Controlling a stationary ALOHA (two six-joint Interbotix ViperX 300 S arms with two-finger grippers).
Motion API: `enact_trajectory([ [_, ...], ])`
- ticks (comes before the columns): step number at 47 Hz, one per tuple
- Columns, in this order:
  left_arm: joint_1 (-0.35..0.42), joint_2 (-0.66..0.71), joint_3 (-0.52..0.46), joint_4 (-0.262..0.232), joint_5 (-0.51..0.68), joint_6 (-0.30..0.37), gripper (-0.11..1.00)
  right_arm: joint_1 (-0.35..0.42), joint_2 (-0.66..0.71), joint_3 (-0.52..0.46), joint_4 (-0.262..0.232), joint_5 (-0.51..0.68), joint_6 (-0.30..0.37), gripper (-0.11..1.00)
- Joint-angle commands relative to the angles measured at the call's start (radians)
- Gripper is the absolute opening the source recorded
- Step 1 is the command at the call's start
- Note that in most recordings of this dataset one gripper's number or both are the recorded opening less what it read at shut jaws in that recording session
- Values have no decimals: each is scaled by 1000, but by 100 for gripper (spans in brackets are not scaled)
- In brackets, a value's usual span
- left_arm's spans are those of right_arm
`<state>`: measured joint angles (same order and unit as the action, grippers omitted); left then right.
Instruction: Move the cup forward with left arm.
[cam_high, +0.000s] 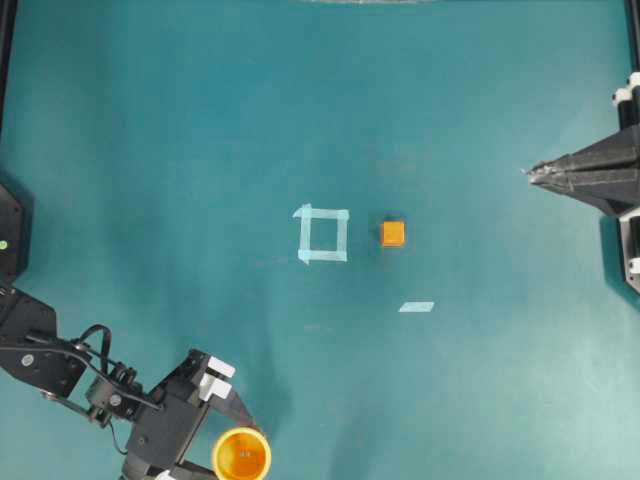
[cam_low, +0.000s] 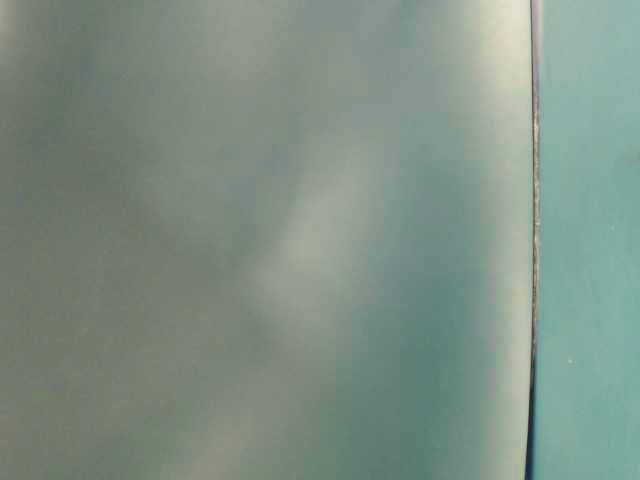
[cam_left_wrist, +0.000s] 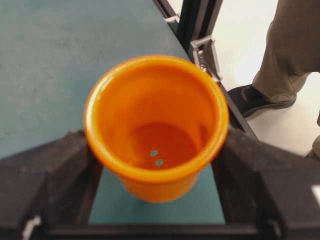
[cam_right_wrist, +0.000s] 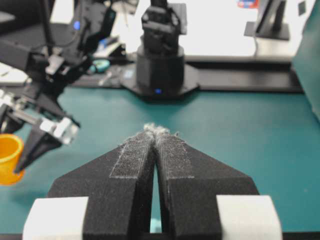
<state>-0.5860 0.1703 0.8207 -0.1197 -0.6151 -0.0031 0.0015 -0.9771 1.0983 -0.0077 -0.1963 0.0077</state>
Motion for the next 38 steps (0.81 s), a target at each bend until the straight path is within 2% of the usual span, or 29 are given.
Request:
enact_trajectory([
  [1,-3,-20,-6,-2,-5,2,65,2,2,-31,-2,-5,2,0],
  [38,2,-21,-6,-2,-5,2,65,2,3,-32,-3,12,2,0],
])
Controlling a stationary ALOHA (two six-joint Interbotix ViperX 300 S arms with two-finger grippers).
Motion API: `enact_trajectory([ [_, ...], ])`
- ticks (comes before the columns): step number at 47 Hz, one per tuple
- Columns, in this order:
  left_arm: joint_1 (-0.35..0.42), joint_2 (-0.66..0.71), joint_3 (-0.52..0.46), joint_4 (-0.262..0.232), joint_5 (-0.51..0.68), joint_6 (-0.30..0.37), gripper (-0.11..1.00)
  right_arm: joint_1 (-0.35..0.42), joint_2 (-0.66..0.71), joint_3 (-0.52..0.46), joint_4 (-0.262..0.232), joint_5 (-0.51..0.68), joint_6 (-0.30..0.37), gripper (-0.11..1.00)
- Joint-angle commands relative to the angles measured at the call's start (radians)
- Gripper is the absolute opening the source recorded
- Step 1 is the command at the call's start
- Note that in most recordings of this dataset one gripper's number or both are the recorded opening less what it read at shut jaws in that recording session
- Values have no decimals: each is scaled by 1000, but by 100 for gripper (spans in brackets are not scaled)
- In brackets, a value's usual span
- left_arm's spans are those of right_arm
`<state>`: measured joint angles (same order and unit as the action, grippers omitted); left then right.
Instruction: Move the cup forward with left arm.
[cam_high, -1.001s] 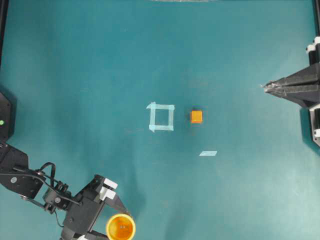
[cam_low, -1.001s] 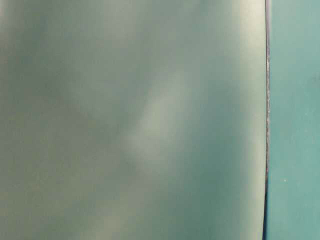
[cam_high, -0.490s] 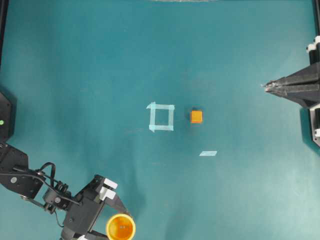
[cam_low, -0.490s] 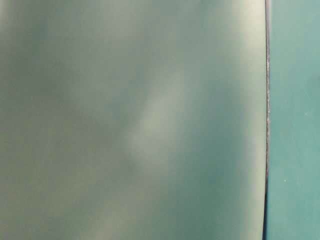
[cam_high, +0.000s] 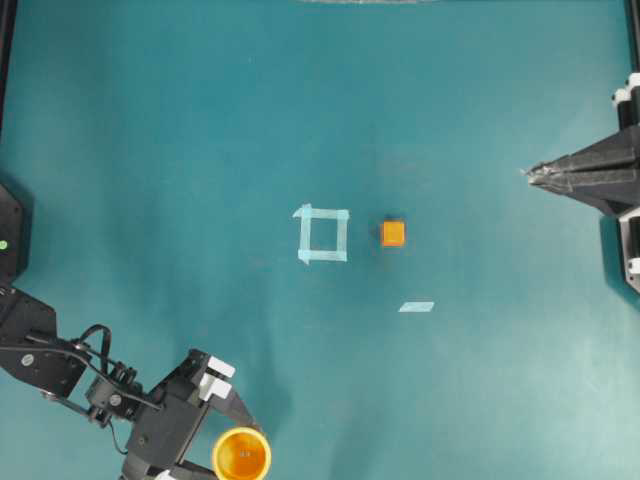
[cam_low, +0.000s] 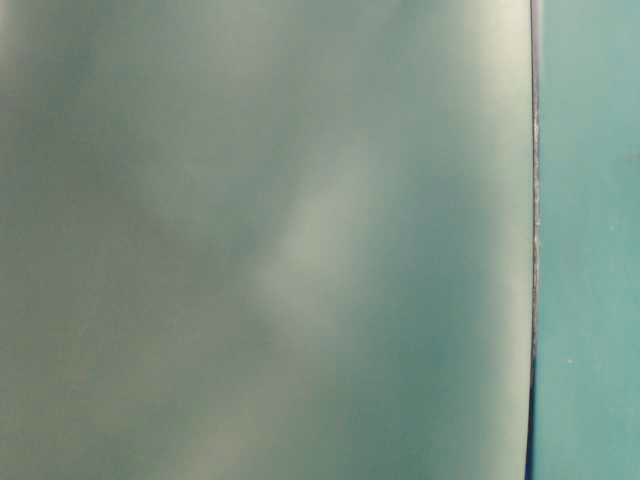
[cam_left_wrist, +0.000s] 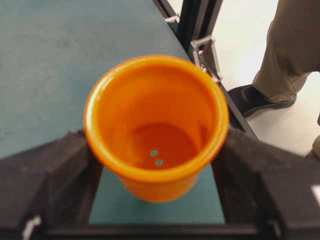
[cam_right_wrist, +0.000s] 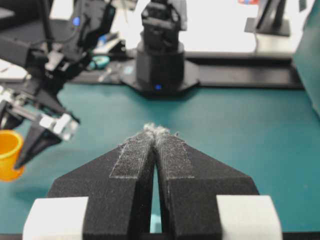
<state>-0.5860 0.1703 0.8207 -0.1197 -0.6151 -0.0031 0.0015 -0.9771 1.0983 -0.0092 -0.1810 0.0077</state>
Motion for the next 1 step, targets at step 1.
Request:
enact_trajectory([
  [1,2,-21,-8,-2,-5,2,65,2,2,-32,0,-3,2,0],
])
